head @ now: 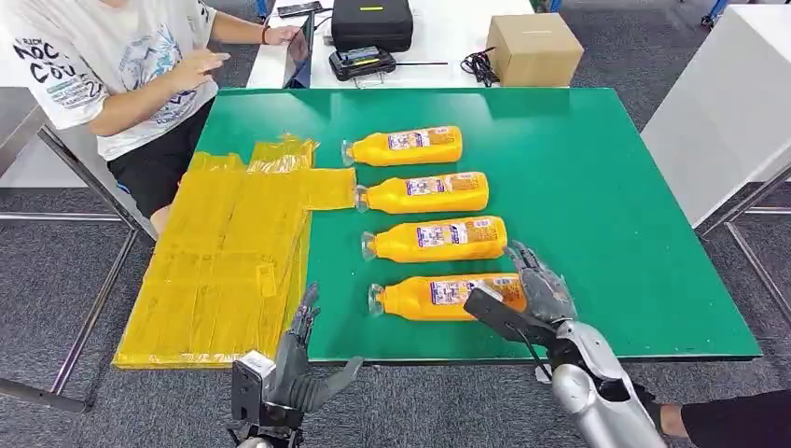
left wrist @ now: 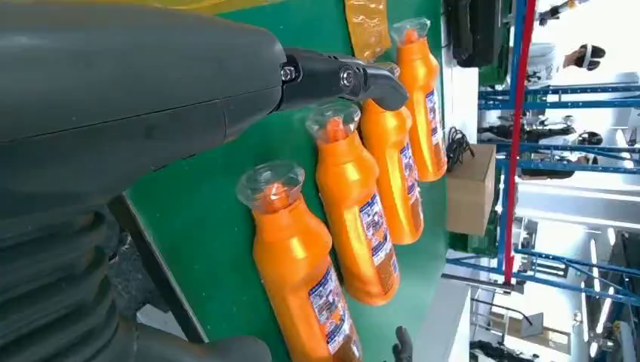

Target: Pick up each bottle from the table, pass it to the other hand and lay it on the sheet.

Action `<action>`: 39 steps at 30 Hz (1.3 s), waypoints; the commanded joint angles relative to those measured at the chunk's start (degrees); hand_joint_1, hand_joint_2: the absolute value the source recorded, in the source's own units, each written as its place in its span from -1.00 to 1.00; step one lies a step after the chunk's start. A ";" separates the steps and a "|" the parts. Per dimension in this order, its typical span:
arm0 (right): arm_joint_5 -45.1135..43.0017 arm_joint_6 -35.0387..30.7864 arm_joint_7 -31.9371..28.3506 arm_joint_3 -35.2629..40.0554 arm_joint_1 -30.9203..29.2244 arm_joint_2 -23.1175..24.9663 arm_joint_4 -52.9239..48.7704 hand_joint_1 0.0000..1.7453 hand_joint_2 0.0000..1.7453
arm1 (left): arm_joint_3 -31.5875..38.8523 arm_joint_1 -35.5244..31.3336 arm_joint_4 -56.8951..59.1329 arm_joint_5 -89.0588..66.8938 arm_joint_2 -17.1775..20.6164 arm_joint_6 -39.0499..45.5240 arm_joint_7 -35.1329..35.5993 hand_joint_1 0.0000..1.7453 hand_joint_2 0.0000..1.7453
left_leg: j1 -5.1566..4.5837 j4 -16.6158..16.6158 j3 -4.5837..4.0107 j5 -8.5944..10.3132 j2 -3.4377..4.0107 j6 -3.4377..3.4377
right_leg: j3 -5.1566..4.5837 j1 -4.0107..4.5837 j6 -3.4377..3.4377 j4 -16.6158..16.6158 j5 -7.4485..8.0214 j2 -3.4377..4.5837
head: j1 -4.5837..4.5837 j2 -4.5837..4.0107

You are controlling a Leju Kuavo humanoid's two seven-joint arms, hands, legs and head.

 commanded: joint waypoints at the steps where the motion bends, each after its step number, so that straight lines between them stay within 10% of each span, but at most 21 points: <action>1: -0.94 3.05 0.95 4.79 -5.72 -3.57 8.87 -1.00 1.00 | -0.37 -2.51 4.41 0.02 1.67 -0.46 0.36 -1.00 1.00 | 0.12 -0.03 0.30 -0.12 0.17 -0.12 | 0.31 0.13 -0.15 -0.12 -0.03 0.14 | 0.00 0.00; 39: -3.17 4.85 -0.83 17.11 -20.21 2.47 27.84 -1.00 1.00 | -0.83 -4.41 6.82 1.80 1.33 -1.84 0.73 -1.00 1.00 | 0.17 0.01 0.40 -0.15 0.32 -0.14 | 0.36 0.18 -0.17 -0.08 -0.02 0.25 | 0.00 0.00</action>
